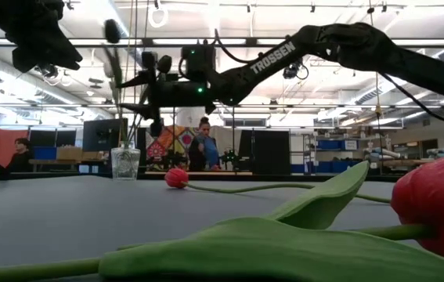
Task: Sort flowers into vase by color
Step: Put the black tulip into the transparent flower vase
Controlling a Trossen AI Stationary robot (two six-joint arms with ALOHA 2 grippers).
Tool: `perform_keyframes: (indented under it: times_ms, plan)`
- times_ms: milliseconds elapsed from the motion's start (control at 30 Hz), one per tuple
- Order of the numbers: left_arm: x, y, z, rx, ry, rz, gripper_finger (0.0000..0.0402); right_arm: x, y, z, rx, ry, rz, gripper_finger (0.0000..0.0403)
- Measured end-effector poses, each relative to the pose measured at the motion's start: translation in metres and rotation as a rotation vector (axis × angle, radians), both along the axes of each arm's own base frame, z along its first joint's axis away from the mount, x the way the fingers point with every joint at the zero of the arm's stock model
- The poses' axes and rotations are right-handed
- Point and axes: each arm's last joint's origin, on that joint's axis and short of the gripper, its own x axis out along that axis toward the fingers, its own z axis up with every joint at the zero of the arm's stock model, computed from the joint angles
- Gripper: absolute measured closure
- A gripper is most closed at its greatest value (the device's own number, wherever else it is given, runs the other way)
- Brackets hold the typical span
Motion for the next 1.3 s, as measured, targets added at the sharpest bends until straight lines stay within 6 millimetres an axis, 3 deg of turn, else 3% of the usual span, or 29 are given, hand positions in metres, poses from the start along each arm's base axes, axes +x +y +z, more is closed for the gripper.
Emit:
perform_keyframes:
  times_ms: [300,600,900,1300]
  plan:
    - [0.000,0.001,0.000,0.013,-0.002,0.019,0.0280,-0.006,-0.018,0.004,0.032,0.004,-0.018,0.0212]
    - [0.000,0.001,0.000,0.009,-0.007,0.028,0.0280,0.000,-0.002,0.000,0.034,0.047,0.054,0.0212]
    - [0.000,0.001,0.000,0.005,-0.010,0.036,0.0280,-0.011,-0.031,-0.002,0.036,0.062,-0.020,0.0212]
    - [-0.001,0.002,0.000,0.025,-0.009,0.053,0.0280,-0.009,-0.007,-0.004,0.092,0.208,0.175,0.0213]
